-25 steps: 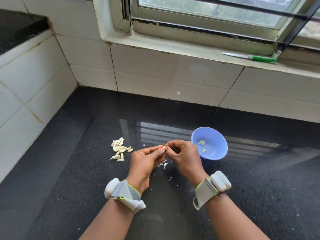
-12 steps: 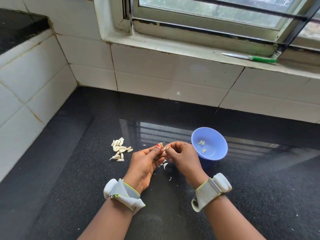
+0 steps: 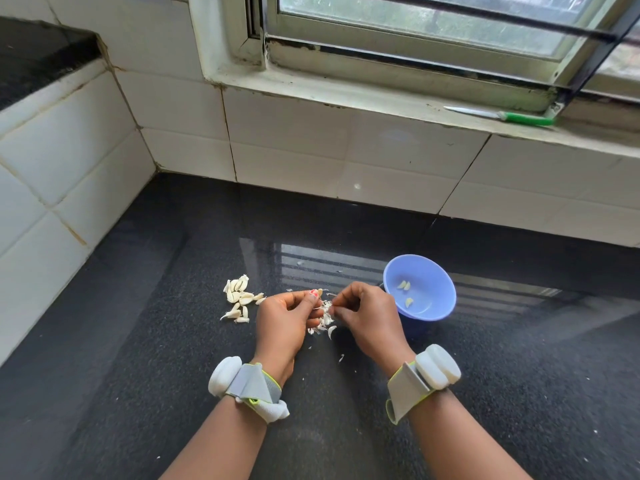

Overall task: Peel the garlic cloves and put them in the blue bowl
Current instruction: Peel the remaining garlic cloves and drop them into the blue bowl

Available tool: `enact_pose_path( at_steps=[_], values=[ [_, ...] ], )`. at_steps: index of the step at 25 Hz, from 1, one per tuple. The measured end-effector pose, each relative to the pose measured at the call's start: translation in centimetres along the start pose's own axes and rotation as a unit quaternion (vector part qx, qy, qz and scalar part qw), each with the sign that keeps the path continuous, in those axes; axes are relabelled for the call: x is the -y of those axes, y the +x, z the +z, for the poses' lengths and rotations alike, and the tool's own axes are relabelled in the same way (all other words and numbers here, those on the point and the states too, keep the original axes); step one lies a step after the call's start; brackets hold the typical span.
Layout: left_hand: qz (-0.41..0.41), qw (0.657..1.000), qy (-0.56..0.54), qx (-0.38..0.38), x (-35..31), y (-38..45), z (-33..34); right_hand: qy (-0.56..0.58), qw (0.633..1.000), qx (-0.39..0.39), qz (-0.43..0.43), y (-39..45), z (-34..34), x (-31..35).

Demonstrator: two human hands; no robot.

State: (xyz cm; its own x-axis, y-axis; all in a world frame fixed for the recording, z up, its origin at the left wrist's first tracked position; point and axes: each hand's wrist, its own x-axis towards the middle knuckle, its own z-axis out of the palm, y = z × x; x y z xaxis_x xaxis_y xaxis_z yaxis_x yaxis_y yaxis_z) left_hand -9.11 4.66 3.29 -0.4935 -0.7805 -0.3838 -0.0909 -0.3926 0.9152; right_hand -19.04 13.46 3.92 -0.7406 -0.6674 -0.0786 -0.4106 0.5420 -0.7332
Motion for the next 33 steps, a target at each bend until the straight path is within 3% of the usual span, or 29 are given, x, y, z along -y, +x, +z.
enact_pose_path(
  at_steps=[4,7,14,16,19,24,30,33],
  values=[
    [0.099,0.982,0.161,-0.011,0.6,0.4,-0.5,0.115,0.993,0.002,-0.012,0.2,0.1,0.4],
    [0.152,0.957,0.247,-0.017,0.3,0.0,-0.5,0.119,0.993,0.004,-0.019,0.2,-0.1,0.5],
    [0.192,0.945,0.263,-0.037,0.0,-0.3,-0.3,0.125,0.992,0.025,-0.004,0.3,0.3,0.4],
    [0.200,0.945,0.258,-0.029,0.0,-0.3,-0.4,0.225,0.972,0.058,0.034,0.3,0.2,0.5],
    [0.209,0.950,0.230,-0.018,0.1,-0.1,-0.4,0.387,0.912,0.096,0.095,0.1,0.1,0.7],
    [0.135,0.985,0.105,0.002,0.7,-0.1,0.1,0.449,0.881,0.091,0.120,-0.1,0.4,0.6],
    [-0.001,0.998,-0.049,0.038,0.3,-0.3,0.5,0.436,0.891,0.078,0.099,-0.2,0.5,0.9],
    [-0.027,0.996,-0.075,0.028,0.2,-0.3,0.5,0.383,0.918,0.041,0.099,-0.1,0.7,0.6]
  ],
)
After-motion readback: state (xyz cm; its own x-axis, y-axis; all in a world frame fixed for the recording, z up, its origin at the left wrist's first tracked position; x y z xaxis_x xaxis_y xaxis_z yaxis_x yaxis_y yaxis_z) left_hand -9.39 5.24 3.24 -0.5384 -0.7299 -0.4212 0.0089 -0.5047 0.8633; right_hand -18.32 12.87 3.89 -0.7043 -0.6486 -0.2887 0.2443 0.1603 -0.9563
